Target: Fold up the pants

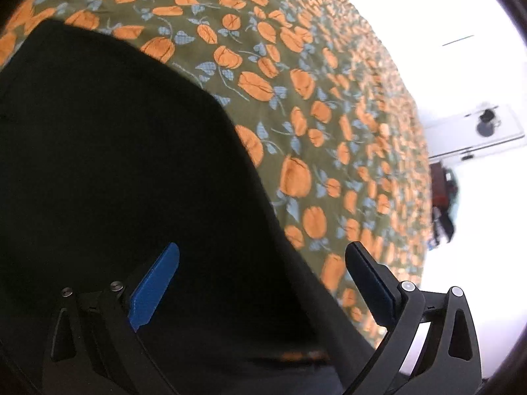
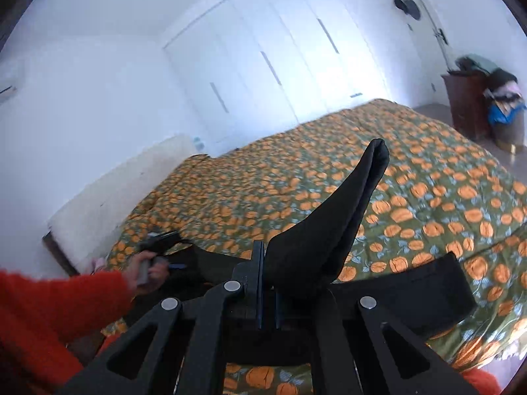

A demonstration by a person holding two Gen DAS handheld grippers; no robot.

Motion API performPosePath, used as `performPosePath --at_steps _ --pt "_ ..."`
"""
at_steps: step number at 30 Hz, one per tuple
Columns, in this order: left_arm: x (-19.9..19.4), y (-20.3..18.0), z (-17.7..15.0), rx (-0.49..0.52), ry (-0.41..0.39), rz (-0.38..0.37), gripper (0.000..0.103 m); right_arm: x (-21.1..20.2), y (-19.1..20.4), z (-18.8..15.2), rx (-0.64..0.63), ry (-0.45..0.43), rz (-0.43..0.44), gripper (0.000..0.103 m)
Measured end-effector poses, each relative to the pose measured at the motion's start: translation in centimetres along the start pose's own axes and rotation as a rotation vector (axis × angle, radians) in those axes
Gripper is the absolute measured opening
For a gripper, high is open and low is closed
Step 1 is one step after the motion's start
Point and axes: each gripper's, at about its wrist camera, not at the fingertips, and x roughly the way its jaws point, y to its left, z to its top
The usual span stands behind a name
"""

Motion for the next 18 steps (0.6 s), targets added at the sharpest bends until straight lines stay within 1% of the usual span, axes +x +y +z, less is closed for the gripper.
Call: performPosePath --at_steps 1,2,3,4,6,7,9,10,11,12,13,15,16,17,18 --pt "0.1 -0.1 0.1 0.010 -0.001 0.013 0.086 -0.5 0.1 -0.2 -0.014 0.004 0.009 0.005" --pt "0.3 -0.1 0.4 0.022 0.005 0.025 0.050 -1.0 0.1 -0.3 -0.031 0.011 0.018 0.005" --pt "0.4 -0.1 0.4 0.030 0.018 0.030 0.025 -1.4 0.1 -0.4 -0.044 0.021 0.019 0.005" --pt "0.1 0.1 0.4 0.026 0.030 0.024 0.005 -1.5 -0.3 -0.6 -0.049 0.036 0.010 0.005" --pt "-2.2 0.2 0.0 0.033 -0.027 0.000 0.005 -1.0 -1.9 -0.9 -0.035 0.079 -0.050 0.005" --pt "-4.1 0.0 -0.3 0.055 -0.060 -0.013 0.005 -0.1 -3.4 -1.1 -0.011 0.106 -0.094 0.005" --pt "-9.5 -0.9 -1.8 0.121 -0.165 -0.040 0.005 1.5 -6.0 -1.1 0.048 0.122 -0.138 0.005" --pt "-13.6 -1.2 -3.2 0.156 -0.242 -0.060 0.006 2.3 -7.2 -0.7 0.084 0.119 -0.145 0.005" --pt "-16.4 -1.2 -4.5 0.177 -0.293 -0.070 0.007 3.0 -8.1 -0.1 0.115 0.101 -0.137 0.005" --pt "-19.1 -1.3 -5.8 0.197 -0.346 -0.074 0.008 3.4 -8.5 0.8 0.134 0.072 -0.117 0.005" --pt "-22.4 -0.8 -8.1 0.227 -0.414 -0.064 0.008 3.7 -8.5 1.6 0.140 0.047 -0.095 0.005" --pt "-24.9 0.3 -11.6 0.256 -0.470 -0.024 0.009 3.9 -8.4 3.2 0.136 0.014 -0.062 0.005" --pt "-25.0 1.2 -13.6 0.266 -0.476 0.007 0.010 4.0 -8.5 3.9 0.133 0.017 -0.060 0.005" --pt "-24.2 2.3 -15.8 0.272 -0.455 0.043 0.010 4.1 -8.6 4.0 0.135 0.027 -0.065 0.005" --pt "-22.5 3.5 -17.7 0.267 -0.409 0.073 0.010 4.1 -9.1 3.9 0.143 0.043 -0.079 0.005"
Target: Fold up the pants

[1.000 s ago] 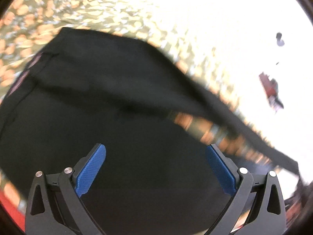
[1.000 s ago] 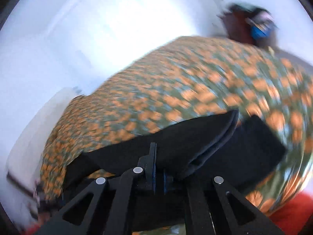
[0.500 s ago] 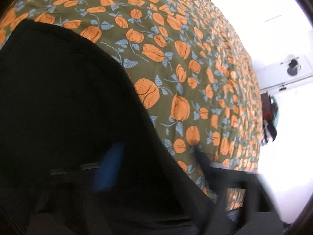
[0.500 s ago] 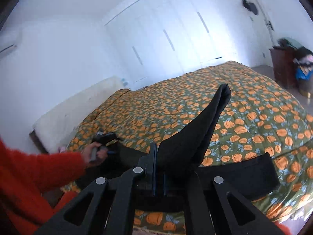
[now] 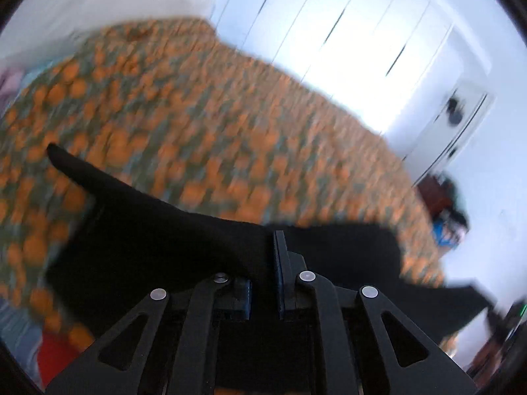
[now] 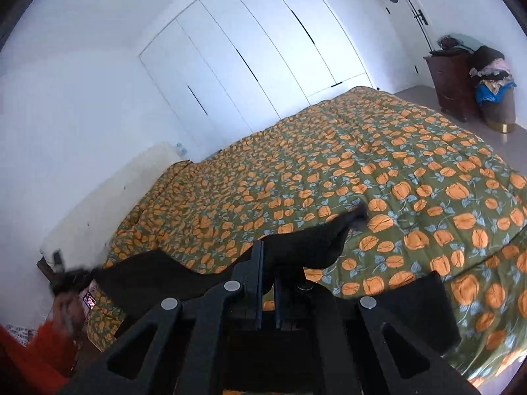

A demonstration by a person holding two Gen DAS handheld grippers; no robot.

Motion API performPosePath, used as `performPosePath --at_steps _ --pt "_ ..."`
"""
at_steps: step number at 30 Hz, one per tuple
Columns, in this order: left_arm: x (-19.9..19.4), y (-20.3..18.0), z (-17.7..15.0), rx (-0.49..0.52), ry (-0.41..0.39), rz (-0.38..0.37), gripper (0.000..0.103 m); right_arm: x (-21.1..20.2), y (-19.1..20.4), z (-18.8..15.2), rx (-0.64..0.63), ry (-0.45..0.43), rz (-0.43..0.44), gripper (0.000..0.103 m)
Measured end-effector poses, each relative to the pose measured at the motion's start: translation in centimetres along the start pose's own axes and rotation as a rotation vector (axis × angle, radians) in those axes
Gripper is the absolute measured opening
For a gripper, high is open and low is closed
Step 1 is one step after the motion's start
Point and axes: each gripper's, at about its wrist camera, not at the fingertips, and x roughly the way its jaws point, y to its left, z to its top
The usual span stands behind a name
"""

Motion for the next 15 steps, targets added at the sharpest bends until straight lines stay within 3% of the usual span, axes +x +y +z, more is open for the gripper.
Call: performPosePath --at_steps 2,4,6,8,10,15 --pt "3.1 0.7 -4.4 0.005 0.129 0.034 0.010 0.8 -2.0 -0.9 0.045 0.070 -0.061 0.005" --pt "7.1 1.3 -8.9 0.015 0.263 0.060 0.010 2.3 -4.9 -3.1 0.110 0.181 -0.175 0.005" --pt "9.9 0.9 -11.4 0.044 0.370 0.094 0.010 4.6 -8.9 -6.3 0.170 0.321 -0.318 0.005" --pt "10.2 -0.4 -11.1 0.082 0.355 0.101 0.010 6.0 -11.3 -9.2 0.209 0.418 -0.421 0.005" --pt "9.7 -0.6 -10.5 0.091 0.340 0.084 0.010 6.1 -12.7 -10.5 0.277 0.433 -0.411 0.005" --pt "10.8 -0.3 -10.8 0.087 0.342 0.079 0.010 5.4 -13.1 -10.1 0.292 0.383 -0.379 0.005"
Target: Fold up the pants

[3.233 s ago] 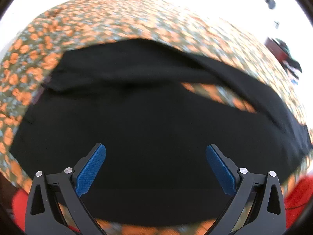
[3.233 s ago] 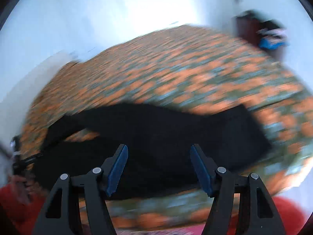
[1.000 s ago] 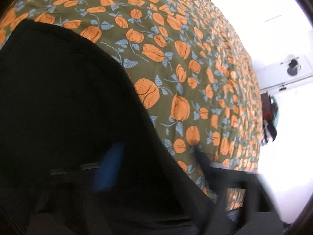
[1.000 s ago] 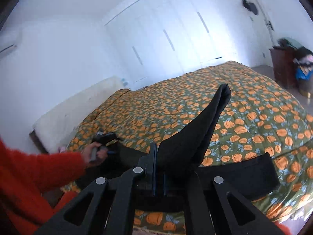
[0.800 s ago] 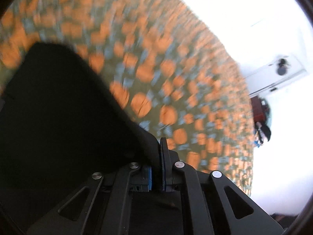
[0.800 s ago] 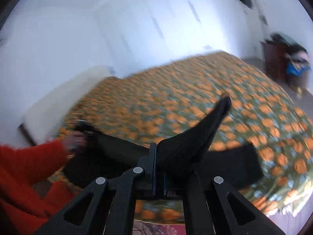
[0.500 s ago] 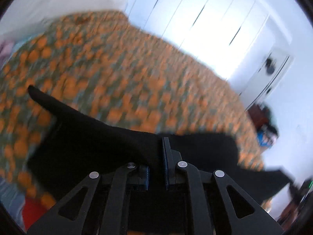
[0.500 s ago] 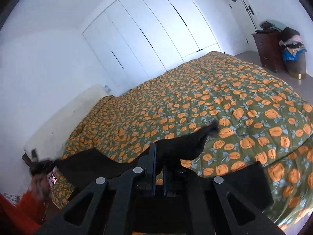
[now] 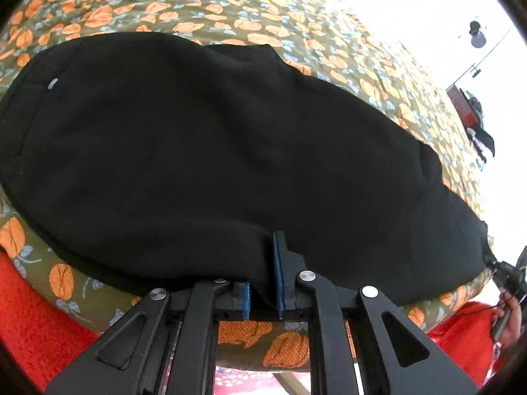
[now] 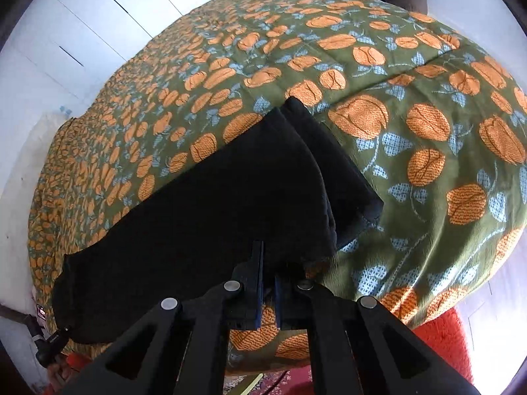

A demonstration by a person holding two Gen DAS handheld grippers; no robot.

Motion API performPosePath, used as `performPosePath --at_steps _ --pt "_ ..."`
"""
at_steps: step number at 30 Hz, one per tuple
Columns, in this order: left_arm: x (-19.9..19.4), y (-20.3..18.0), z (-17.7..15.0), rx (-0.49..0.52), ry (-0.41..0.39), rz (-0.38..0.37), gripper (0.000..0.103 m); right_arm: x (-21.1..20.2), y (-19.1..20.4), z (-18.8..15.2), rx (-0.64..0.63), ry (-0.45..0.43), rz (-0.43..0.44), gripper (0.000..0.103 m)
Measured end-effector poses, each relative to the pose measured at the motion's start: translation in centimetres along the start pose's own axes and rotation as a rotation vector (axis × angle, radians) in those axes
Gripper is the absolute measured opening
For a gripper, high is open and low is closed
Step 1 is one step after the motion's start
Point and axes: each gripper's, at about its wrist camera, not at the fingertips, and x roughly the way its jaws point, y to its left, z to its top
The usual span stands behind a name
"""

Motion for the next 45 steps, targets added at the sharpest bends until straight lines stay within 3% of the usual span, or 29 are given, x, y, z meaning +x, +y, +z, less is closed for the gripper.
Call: performPosePath --at_steps 4,5,7,10,12,13,14,15,18,20,21,23,25,28,33,37,39,41,45 --pt "-0.1 0.6 -0.8 0.010 -0.009 0.010 0.011 -0.3 0.1 0.1 0.005 -0.026 0.040 0.014" --pt "0.1 0.6 -0.6 0.010 -0.009 0.009 0.011 -0.3 0.0 0.1 0.011 -0.031 0.056 0.027" --pt "-0.1 0.9 -1.0 0.009 -0.009 0.005 0.011 -0.7 -0.3 0.1 0.025 -0.052 0.087 0.044" --pt "0.0 0.9 -1.2 0.015 -0.009 0.012 0.011 -1.4 -1.1 0.2 0.078 -0.096 0.125 0.046" --pt "0.0 0.8 -1.4 0.022 -0.011 0.018 0.011 -1.2 -2.1 0.4 0.141 -0.093 0.127 0.045" --pt "0.0 0.7 -1.5 0.024 -0.012 0.021 0.011 -1.0 -2.6 0.5 0.171 -0.086 0.115 0.040" --pt "-0.1 0.6 -1.5 0.023 -0.013 0.021 0.012 -0.9 -2.8 0.6 0.187 -0.080 0.089 0.013" --pt "-0.3 0.5 -1.4 0.017 -0.019 0.019 0.012 -0.9 -2.6 1.0 0.168 -0.081 0.057 0.005" --pt "-1.6 -0.5 -1.4 0.037 -0.080 0.001 0.012 -3.0 0.7 2.1 -0.042 -0.206 -0.023 0.005" --pt "-1.6 -1.9 -1.6 0.103 -0.102 0.016 0.013 -3.9 1.6 2.4 -0.109 -0.269 -0.063 0.005" --pt "-0.7 -2.3 -1.8 0.128 -0.069 0.045 0.013 -3.4 1.2 2.6 -0.106 -0.248 -0.101 0.005" --pt "0.8 -2.3 -2.3 0.127 -0.006 0.066 0.014 -0.6 -1.3 2.8 -0.002 -0.097 -0.152 0.005" --pt "0.8 -2.2 -2.4 0.122 -0.007 0.063 0.014 0.4 -2.4 3.0 0.047 -0.046 -0.148 0.005" --pt "0.6 -2.0 -2.3 0.117 -0.006 0.048 0.015 0.5 -1.7 2.9 -0.007 -0.046 -0.187 0.006" --pt "0.5 -1.6 -2.3 0.095 0.002 0.032 0.018 0.7 -1.6 2.6 0.016 -0.051 -0.174 0.006" --pt "0.2 -0.5 -2.4 0.060 0.006 0.020 0.027 0.8 -1.4 2.5 0.000 -0.051 -0.194 0.006" --pt "0.1 0.0 -2.6 0.034 0.018 0.003 0.023 0.7 -1.7 2.6 0.004 -0.051 -0.193 0.006" --pt "0.0 0.7 -2.7 0.006 0.035 -0.020 0.009 0.7 -1.7 2.6 0.005 -0.052 -0.193 0.006" --pt "-0.7 0.1 -3.1 0.025 0.029 0.005 0.005 0.7 -1.7 2.6 0.004 -0.051 -0.194 0.006"
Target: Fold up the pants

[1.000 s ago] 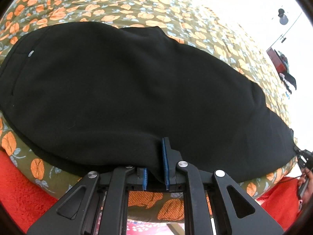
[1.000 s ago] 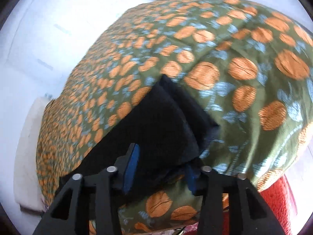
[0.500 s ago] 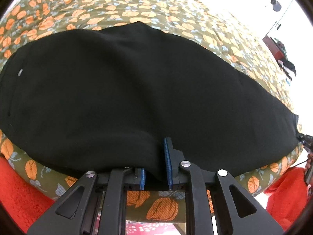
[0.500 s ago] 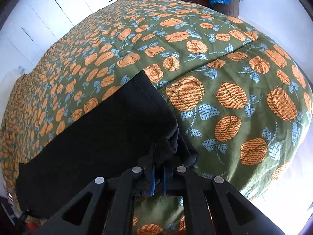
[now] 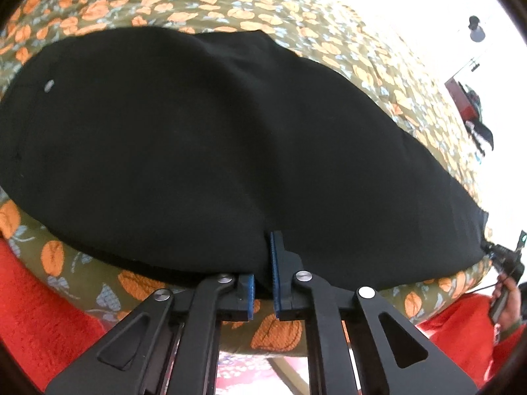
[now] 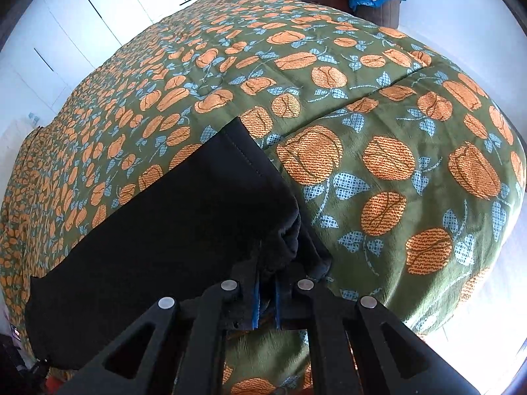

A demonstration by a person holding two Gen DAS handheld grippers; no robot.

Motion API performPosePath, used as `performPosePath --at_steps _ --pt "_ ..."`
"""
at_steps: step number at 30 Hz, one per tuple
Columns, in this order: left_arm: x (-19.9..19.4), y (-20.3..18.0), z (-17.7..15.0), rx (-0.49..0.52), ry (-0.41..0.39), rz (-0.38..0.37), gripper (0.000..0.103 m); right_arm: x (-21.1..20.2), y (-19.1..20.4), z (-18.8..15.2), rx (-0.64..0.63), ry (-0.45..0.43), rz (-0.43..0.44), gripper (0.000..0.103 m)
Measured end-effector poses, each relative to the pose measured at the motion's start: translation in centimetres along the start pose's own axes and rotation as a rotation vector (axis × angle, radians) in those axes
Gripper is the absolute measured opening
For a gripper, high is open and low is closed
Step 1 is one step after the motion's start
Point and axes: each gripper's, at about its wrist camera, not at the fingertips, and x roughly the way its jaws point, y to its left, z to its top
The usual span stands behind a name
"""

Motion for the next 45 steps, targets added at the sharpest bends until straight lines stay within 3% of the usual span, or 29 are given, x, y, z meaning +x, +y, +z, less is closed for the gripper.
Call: performPosePath --at_steps 12,27,34,36,38,39,43,45 --pt "1.0 -2.0 -0.5 0.089 0.029 0.110 0.005 0.0 -0.1 -0.1 0.004 0.000 0.001 0.005" --pt "1.0 -2.6 -0.7 0.098 0.025 0.114 0.006 -0.7 -0.5 -0.3 0.020 -0.015 0.003 0.007" --pt "1.4 -2.9 -0.6 0.107 0.026 0.121 0.006 -2.0 -0.9 -0.4 0.042 -0.074 -0.007 0.016" --pt "1.5 -3.0 -0.6 0.110 0.027 0.124 0.006 -2.8 -1.1 -0.4 0.055 -0.119 -0.032 0.025" --pt "1.4 -3.1 -0.6 0.113 0.024 0.135 0.013 -4.0 -1.6 -0.5 0.094 -0.188 -0.101 0.053" --pt "1.3 -3.2 -0.6 0.115 0.019 0.146 0.015 -4.8 -2.1 -0.7 0.122 -0.225 -0.116 0.058" --pt "0.8 -3.5 -1.0 0.138 0.018 0.185 0.048 -7.1 -3.9 -1.4 0.214 -0.325 -0.113 0.062" --pt "0.2 -3.5 -1.3 0.141 0.030 0.194 0.051 -7.5 -4.3 -1.6 0.232 -0.338 -0.100 0.062"
